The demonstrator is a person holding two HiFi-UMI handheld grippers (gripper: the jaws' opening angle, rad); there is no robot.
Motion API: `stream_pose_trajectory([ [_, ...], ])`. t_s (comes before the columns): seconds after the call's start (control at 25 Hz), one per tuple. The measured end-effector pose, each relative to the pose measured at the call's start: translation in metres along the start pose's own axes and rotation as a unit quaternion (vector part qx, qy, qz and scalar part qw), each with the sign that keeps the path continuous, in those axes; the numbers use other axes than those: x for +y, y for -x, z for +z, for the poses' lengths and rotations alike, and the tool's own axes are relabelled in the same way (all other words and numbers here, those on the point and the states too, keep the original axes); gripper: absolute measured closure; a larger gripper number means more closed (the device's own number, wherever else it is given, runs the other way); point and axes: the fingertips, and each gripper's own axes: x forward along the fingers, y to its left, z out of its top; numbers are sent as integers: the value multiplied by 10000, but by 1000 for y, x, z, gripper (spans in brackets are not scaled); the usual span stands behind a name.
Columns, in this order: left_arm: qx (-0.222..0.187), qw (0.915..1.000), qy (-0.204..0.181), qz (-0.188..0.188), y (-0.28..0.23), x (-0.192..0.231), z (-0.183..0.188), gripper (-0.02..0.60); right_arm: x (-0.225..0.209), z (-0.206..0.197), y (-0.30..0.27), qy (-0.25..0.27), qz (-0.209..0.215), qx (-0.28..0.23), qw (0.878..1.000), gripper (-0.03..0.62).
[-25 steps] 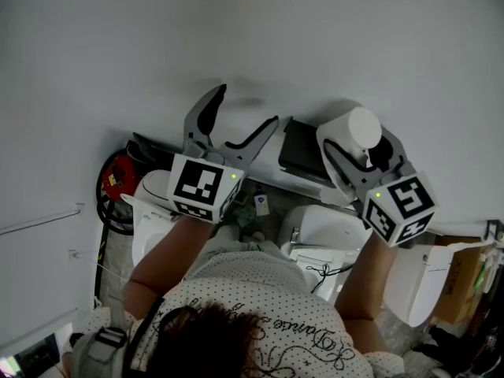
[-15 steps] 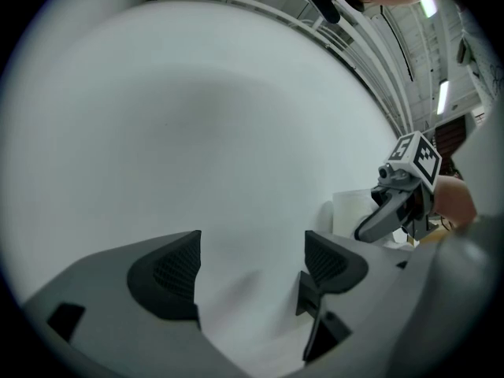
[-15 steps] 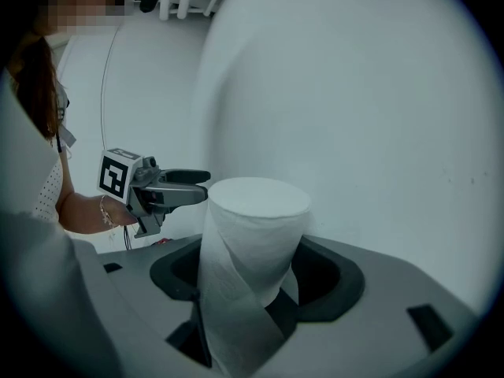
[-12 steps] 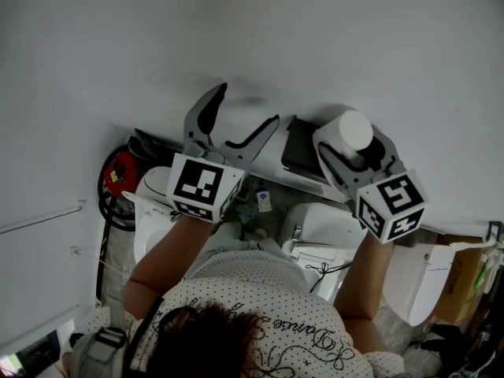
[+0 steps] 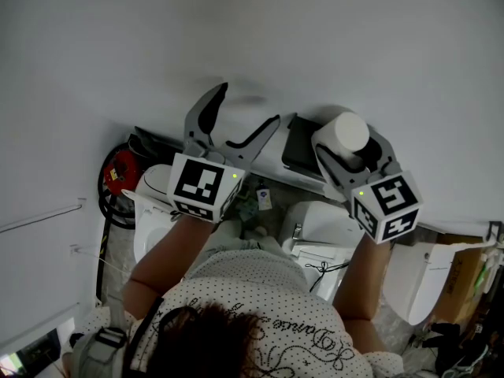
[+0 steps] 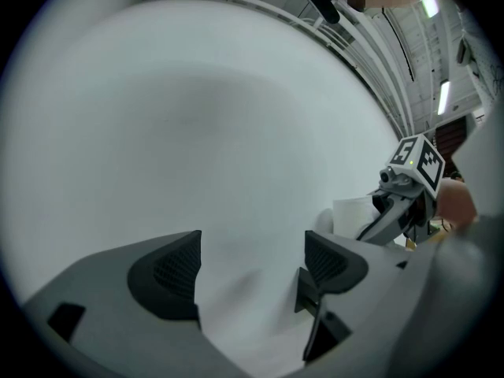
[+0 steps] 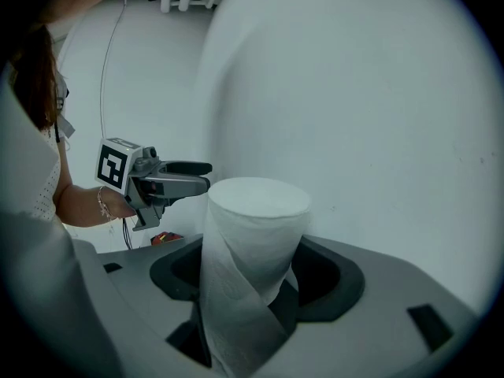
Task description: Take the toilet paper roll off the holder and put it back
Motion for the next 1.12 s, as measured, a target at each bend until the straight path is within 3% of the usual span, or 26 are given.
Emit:
stream_pose_trajectory([
  [0.72, 7, 10000, -12, -15, 2, -1, 0, 179, 3, -9, -3, 18, -22, 88, 10000, 283],
  [1.12, -13, 10000, -1, -70, 0, -4, 1, 179, 5, -7, 0, 86, -48, 86, 9999, 249],
])
